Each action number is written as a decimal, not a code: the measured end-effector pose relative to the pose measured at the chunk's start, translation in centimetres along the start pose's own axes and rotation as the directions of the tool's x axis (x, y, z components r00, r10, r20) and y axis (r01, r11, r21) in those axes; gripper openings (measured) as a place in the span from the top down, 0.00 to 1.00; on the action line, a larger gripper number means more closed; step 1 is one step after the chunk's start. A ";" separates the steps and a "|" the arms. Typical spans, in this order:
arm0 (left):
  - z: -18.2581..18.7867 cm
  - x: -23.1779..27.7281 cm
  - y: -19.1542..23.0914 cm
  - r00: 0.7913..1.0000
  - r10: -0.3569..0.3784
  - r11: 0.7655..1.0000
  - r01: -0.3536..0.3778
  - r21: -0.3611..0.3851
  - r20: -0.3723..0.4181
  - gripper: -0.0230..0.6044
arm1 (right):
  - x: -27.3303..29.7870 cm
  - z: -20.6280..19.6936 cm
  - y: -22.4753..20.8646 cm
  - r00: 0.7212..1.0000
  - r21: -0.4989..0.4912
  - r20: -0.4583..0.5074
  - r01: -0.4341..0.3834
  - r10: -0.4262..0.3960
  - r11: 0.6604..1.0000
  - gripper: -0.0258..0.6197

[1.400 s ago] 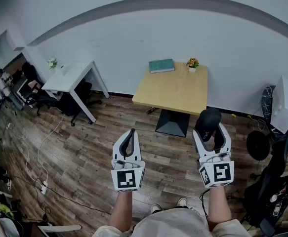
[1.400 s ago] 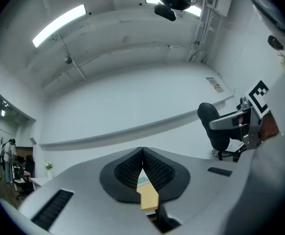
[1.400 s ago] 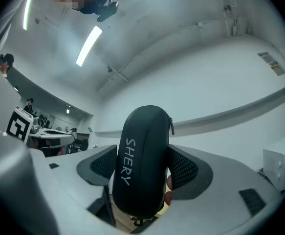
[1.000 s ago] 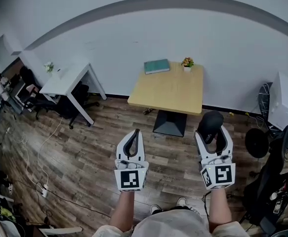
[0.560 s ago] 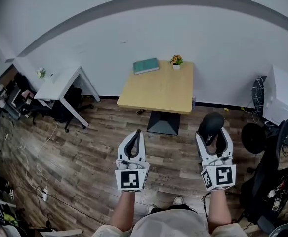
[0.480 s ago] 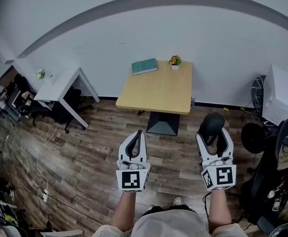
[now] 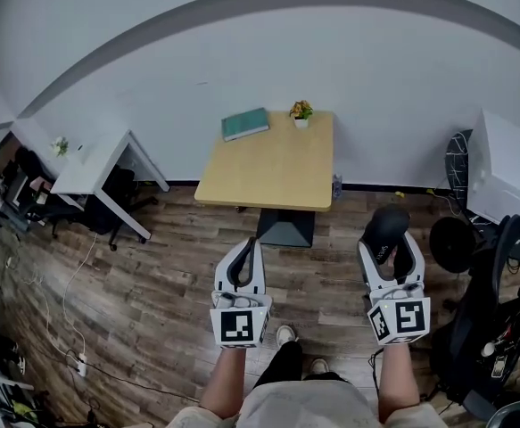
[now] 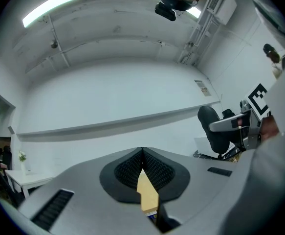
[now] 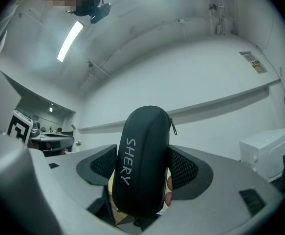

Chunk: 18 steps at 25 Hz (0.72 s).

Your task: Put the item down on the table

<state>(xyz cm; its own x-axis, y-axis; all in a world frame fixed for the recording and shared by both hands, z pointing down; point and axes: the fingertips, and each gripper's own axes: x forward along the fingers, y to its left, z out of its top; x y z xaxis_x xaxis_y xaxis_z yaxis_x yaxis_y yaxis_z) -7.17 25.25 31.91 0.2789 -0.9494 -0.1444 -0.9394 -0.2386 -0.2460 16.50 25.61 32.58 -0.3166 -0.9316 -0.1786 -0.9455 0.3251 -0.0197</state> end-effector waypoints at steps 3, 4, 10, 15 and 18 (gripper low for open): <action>-1.1 2.0 0.6 1.000 -0.021 1.000 0.021 -0.003 0.019 0.95 | 1.9 -0.5 -0.1 1.000 -0.010 -0.006 0.013 -0.013 1.000 0.44; -1.4 2.7 1.0 0.999 -0.025 1.000 0.026 -0.008 0.023 0.95 | 2.7 -0.7 -0.1 1.000 -0.017 -0.009 0.014 -0.014 1.000 0.44; -3.7 7.0 5.1 0.999 -0.033 0.999 0.033 -0.028 -0.020 0.95 | 8.9 -1.1 1.2 1.000 -0.041 -0.015 0.016 -0.016 0.999 0.44; -5.4 10.1 9.4 1.000 -0.021 0.998 0.021 -0.057 -0.013 0.95 | 14.3 -2.2 3.1 1.000 -0.056 -0.029 0.002 -0.004 0.998 0.44; -6.5 11.8 11.7 1.000 -0.017 0.998 0.016 -0.067 -0.018 0.95 | 17.2 -2.9 4.2 0.999 -0.055 -0.040 -0.003 0.000 0.998 0.44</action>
<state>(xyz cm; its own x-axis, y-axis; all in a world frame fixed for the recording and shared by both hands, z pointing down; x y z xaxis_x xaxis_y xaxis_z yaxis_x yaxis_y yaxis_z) -16.17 9.95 33.59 0.2915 -0.9487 -0.1224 -0.9461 -0.2670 -0.1835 6.84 10.45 32.24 -0.3199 -0.9371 -0.1395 -0.9474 0.3181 0.0350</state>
